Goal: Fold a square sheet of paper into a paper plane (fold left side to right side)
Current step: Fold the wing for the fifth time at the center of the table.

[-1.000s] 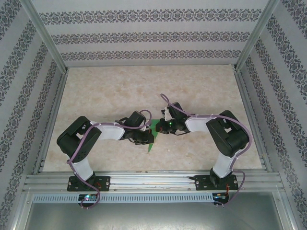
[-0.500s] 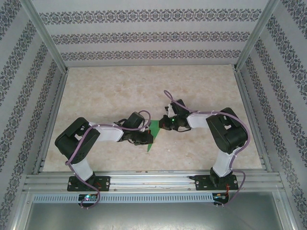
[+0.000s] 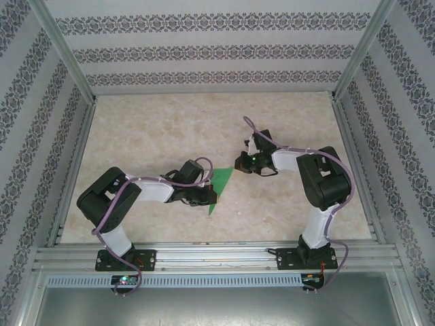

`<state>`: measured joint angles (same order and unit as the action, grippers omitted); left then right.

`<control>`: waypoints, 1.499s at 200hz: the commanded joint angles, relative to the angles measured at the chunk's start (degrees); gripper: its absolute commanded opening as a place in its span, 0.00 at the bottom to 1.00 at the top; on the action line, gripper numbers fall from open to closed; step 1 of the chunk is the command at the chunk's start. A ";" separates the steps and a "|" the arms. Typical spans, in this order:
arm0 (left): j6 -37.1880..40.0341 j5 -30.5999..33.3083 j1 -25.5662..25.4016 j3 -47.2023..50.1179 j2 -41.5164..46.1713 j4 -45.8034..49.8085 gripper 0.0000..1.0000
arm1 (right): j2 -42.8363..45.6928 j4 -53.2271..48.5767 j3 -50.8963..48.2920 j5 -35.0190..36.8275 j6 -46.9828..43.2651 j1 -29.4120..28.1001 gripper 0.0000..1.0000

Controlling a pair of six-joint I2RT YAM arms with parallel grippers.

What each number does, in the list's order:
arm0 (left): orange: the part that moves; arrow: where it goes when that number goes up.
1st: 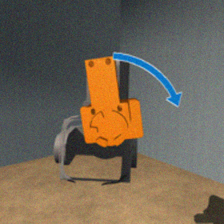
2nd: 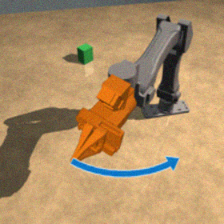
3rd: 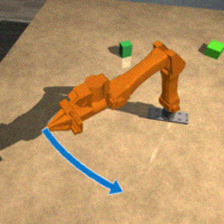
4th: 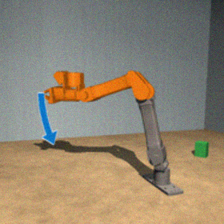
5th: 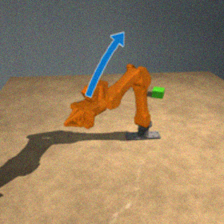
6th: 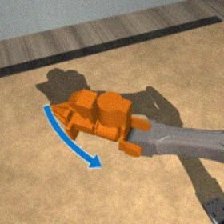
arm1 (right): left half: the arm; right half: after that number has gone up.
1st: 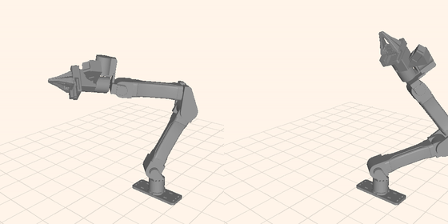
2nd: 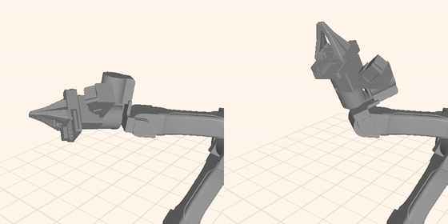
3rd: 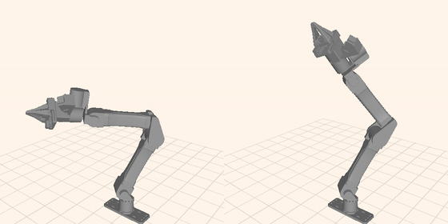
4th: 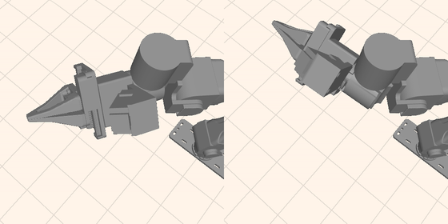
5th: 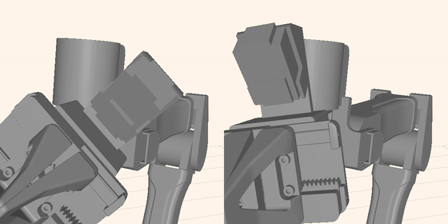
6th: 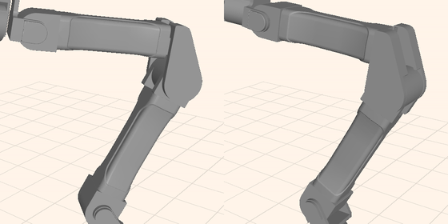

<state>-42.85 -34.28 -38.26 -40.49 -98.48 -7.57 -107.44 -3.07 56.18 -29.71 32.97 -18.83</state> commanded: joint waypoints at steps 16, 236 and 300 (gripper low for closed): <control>-1.32 2.36 -0.50 2.90 -1.15 5.92 0.00 | 5.20 -1.89 0.32 -0.01 -0.67 -0.13 0.00; 0.22 -3.90 1.08 -10.00 -3.18 7.27 0.00 | -2.33 -0.06 -3.82 -0.54 7.55 -9.43 0.00; -1.51 -4.56 1.08 -5.11 -4.24 3.77 0.00 | -3.77 -2.21 -3.02 0.68 6.02 -9.38 0.00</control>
<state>-43.77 -37.58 -37.76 -47.79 -102.72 -2.33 -107.85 0.43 53.67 -32.84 40.58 -28.60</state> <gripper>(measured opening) 0.056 0.056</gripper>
